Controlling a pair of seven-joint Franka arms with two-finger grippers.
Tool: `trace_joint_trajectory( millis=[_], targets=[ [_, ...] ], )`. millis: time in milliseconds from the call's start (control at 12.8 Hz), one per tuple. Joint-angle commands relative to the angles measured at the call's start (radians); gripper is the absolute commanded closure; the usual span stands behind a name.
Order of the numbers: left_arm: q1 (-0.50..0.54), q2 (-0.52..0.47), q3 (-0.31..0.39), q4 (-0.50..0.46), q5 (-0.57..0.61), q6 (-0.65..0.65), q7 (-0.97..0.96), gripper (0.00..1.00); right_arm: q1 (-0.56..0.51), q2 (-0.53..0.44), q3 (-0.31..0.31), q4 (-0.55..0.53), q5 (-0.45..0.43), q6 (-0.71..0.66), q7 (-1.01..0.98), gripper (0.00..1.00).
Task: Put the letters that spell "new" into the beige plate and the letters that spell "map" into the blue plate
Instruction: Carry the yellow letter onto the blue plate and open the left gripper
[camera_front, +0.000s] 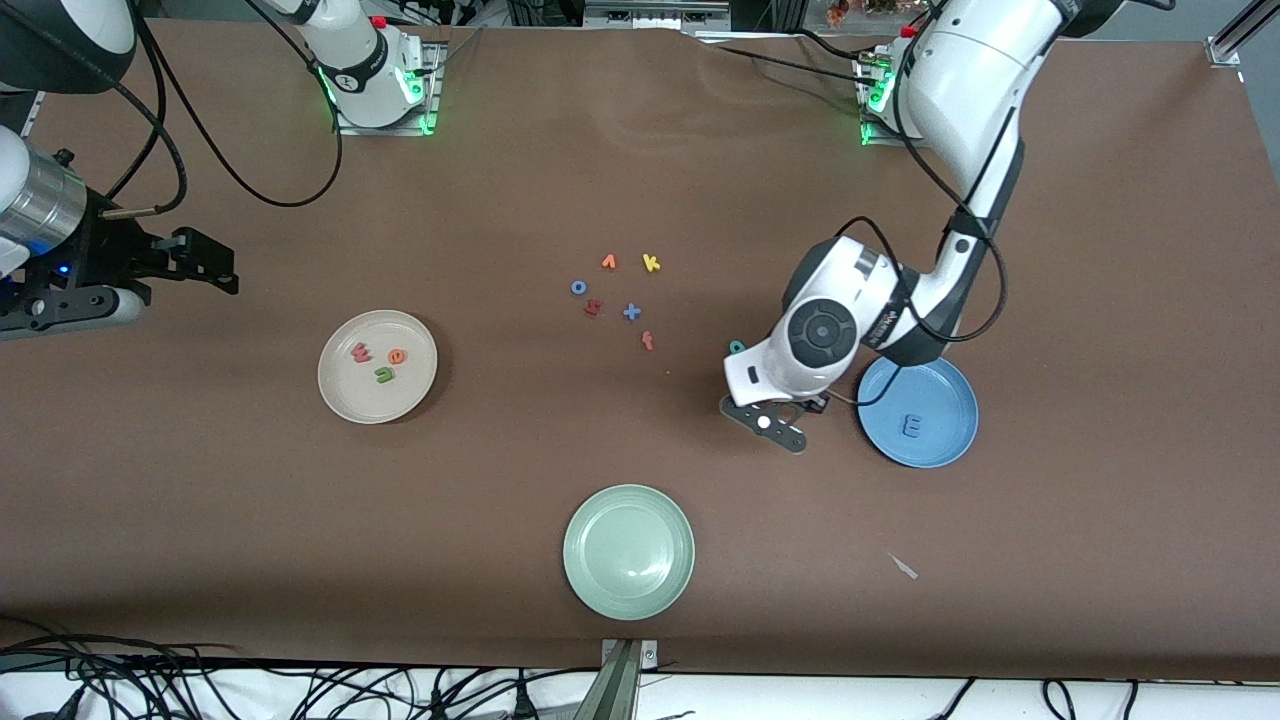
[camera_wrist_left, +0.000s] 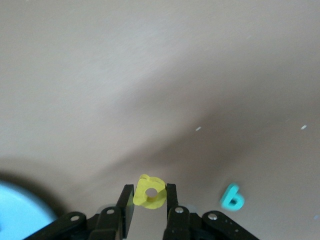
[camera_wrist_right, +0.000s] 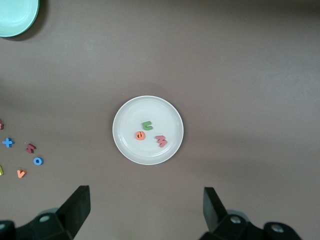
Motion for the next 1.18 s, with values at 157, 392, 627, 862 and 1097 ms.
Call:
trace_joint_trajectory(
  millis=[157,392,627,862,1097],
  targets=[
    [0.153,-0.127,-0.009,-0.142,0.031,-0.063,0.245,1.00,0.003,0.011,0.002,0.028,0.008,-0.021,0.003,0.00],
    [0.239,-0.170,-0.010,-0.222,0.120,-0.050,0.290,1.00,0.005,0.011,0.002,0.028,0.008,-0.023,0.003,0.00],
    [0.247,-0.164,-0.007,-0.321,0.135,0.069,0.292,0.99,0.005,0.011,0.002,0.028,0.008,-0.024,0.003,0.00],
    [0.279,-0.160,-0.015,-0.339,0.165,0.123,0.293,0.75,0.005,0.011,0.002,0.028,0.008,-0.023,0.003,0.00],
    [0.281,-0.178,-0.030,-0.326,0.154,0.096,0.289,0.00,0.006,0.011,0.003,0.028,0.007,-0.021,0.003,0.00]
  ],
)
